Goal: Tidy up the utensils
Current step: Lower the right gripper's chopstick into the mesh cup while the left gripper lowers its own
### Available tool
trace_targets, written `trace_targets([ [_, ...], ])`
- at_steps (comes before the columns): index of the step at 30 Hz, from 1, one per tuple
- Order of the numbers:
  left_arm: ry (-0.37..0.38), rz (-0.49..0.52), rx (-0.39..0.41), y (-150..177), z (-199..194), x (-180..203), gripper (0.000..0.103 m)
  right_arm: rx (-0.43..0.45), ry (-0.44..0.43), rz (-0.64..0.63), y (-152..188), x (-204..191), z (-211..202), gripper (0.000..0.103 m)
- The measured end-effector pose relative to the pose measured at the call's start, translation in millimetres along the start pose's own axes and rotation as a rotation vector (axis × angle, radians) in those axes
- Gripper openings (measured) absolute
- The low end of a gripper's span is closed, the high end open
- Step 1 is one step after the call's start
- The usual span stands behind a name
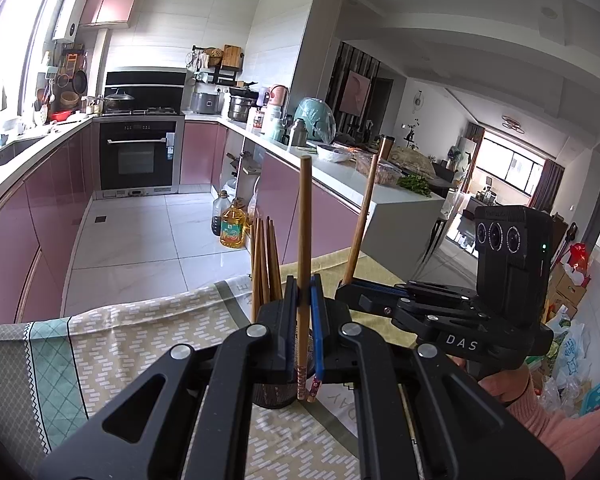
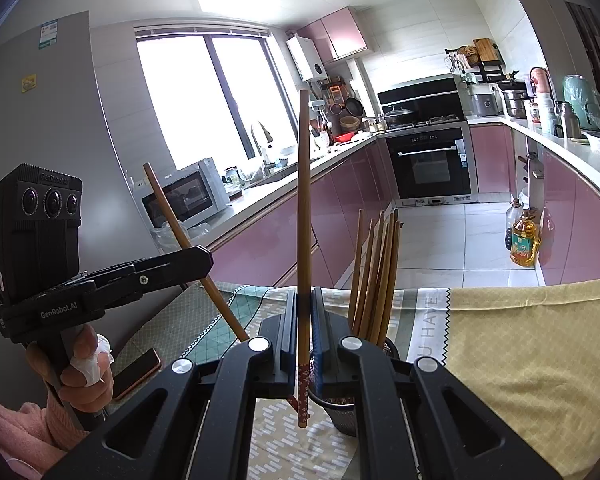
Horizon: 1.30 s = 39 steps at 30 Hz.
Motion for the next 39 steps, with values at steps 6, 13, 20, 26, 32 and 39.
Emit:
trace_targets([
  [6,-0.001,0.002,0.004,-1.5,1.2,1.0,0.007,0.002,0.0,-0.005,-2.0,-0.3,-0.4,0.006],
  [13,0.0,0.003,0.006,-4.3,1.5,0.5,0.007,0.003,0.0,-0.006,-3.0,-1.0,0.1,0.006],
  [20,-0.001,0.004,0.006,-4.4,1.7,0.7,0.007,0.005,0.0,-0.005,-4.6,-0.7,-1.2,0.006],
  [26,-0.001,0.003,0.007,-4.3,1.8,0.5,0.007,0.012,0.004,-0.007,-9.3,-1.2,-1.5,0.006],
  [32,-0.004,0.007,0.013,-10.4,1.3,1.5,0.007,0.014,0.001,-0.01,-11.0,-1.2,-0.8,0.006],
  [39,-0.011,0.004,0.014,-15.3,4.1,0.1,0.007,0.017,0.006,-0.013,-12.4,0.2,-0.6,0.006],
])
Point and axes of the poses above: each gripper's, at about its wrist camera, not at the fingertips, and z roughly the way its jaws point, x to its right, y to its underside, the point moved 3 cm from there along z, roughly the way its jaws point, and after that the axes turned 7 degrees about y, right-handed, at the moved point
